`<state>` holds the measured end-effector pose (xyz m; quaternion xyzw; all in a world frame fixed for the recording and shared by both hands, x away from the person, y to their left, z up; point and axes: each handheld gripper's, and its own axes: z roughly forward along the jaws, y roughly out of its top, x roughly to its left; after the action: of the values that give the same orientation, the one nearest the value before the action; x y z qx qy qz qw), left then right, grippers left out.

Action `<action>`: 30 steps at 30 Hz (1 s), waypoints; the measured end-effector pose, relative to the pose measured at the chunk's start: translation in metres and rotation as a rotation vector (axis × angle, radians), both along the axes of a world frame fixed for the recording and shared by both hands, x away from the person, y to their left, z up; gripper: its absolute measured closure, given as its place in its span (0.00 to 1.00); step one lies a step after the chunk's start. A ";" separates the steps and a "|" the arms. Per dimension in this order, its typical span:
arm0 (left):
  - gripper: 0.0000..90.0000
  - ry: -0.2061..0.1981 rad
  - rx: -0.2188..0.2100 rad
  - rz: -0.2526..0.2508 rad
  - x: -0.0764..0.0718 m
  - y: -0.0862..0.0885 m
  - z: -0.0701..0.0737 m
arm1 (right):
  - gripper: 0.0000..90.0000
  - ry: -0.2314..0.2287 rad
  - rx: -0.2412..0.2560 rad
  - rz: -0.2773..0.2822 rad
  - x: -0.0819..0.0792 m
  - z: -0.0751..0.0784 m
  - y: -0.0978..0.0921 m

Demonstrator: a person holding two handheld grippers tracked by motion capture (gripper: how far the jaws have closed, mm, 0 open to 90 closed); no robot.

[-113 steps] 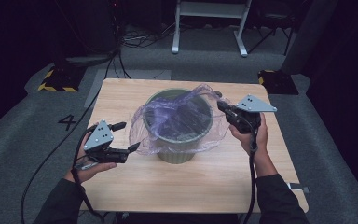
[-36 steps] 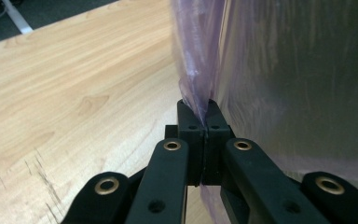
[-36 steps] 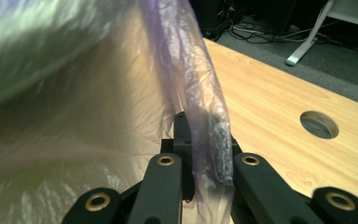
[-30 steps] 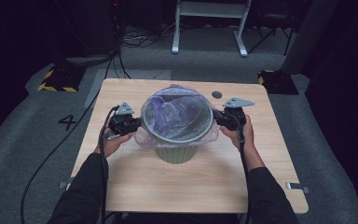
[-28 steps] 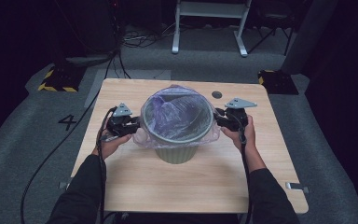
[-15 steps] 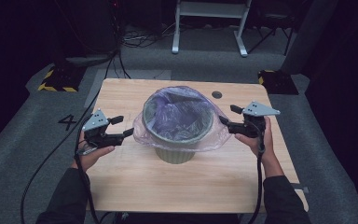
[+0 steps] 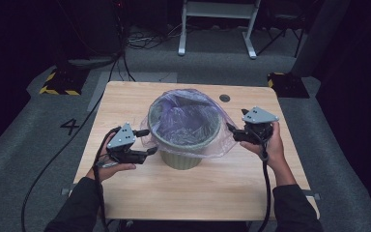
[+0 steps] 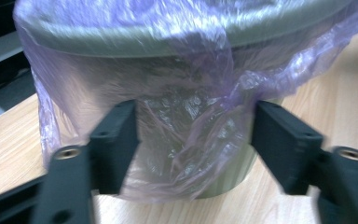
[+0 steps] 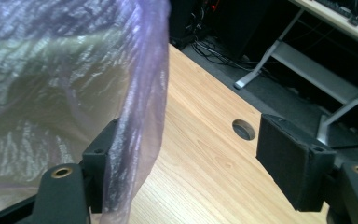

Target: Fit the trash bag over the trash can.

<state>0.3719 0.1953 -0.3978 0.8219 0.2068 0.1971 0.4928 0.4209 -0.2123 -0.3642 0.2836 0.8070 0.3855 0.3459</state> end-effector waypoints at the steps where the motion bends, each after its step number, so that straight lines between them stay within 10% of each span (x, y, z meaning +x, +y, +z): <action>1: 0.43 0.005 0.010 -0.003 0.001 -0.001 -0.001 | 0.32 -0.002 0.002 0.007 -0.001 0.001 0.001; 10: 0.98 -0.034 0.052 0.017 0.004 0.001 -0.004 | 0.46 -0.053 0.107 0.073 -0.021 0.013 -0.011; 16: 0.99 -0.015 0.063 0.002 0.005 0.001 -0.012 | 0.38 -0.014 0.224 0.190 -0.032 0.015 -0.018; 24: 1.00 0.025 0.122 0.011 0.014 -0.001 -0.030 | 0.71 0.071 0.134 0.233 -0.030 -0.010 -0.002; 30: 1.00 0.075 0.147 0.019 0.022 -0.002 -0.047 | 0.71 0.136 0.126 0.233 -0.019 -0.032 0.005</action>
<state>0.3942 0.1936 -0.4449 0.8608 0.2180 0.1853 0.4209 0.4020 -0.2073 -0.3964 0.2346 0.8302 0.4528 0.2251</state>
